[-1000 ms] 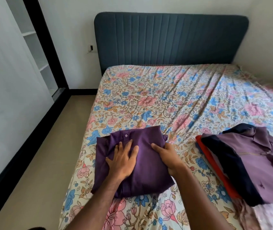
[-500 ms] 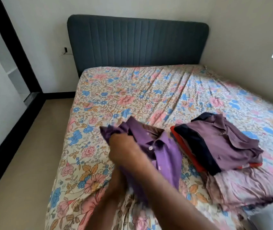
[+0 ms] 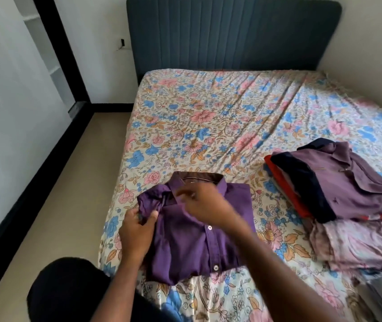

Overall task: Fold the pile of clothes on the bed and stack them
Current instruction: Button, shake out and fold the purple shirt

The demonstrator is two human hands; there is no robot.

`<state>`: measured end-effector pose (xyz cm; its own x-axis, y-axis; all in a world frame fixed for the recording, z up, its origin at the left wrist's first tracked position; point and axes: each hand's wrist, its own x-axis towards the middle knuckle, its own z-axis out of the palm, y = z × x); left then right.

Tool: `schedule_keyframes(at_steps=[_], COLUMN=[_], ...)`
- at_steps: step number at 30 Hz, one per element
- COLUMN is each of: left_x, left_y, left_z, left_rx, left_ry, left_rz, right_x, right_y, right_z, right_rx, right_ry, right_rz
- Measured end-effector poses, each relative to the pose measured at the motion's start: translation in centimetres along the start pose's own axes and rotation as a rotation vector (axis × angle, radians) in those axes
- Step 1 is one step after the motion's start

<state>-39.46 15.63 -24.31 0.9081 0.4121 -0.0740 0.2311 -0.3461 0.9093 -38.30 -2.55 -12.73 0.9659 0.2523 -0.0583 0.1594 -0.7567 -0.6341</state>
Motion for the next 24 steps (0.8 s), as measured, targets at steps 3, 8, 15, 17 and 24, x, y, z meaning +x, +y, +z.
schedule_keyframes(at_steps=[3,8,15,17,24], left_x=[-0.7,-0.6,-1.1,-1.2,-1.4], left_y=[1.9,3.9,2.3,2.6,2.4], left_z=[-0.1,4.3,7.4,7.9,9.2], left_rx=[0.267,0.448,0.69,0.743,0.413], left_ry=[0.217,-0.171,-0.279,-0.218,-0.333], left_rz=[0.399,0.864,0.803,0.81,0.601], right_x=[-0.2,1.9,4.1,4.5,4.0], right_y=[5.0,9.2,10.5,10.7,10.9], right_z=[-4.0,-2.6,-1.3,-1.9,0.3], right_rx=[0.01,-0.192,-0.274,-0.135,-0.257], right_ry=[0.161,0.005,-0.091,-0.1,-0.057], right_rz=[0.021,0.009,-0.026,-0.048,0.003])
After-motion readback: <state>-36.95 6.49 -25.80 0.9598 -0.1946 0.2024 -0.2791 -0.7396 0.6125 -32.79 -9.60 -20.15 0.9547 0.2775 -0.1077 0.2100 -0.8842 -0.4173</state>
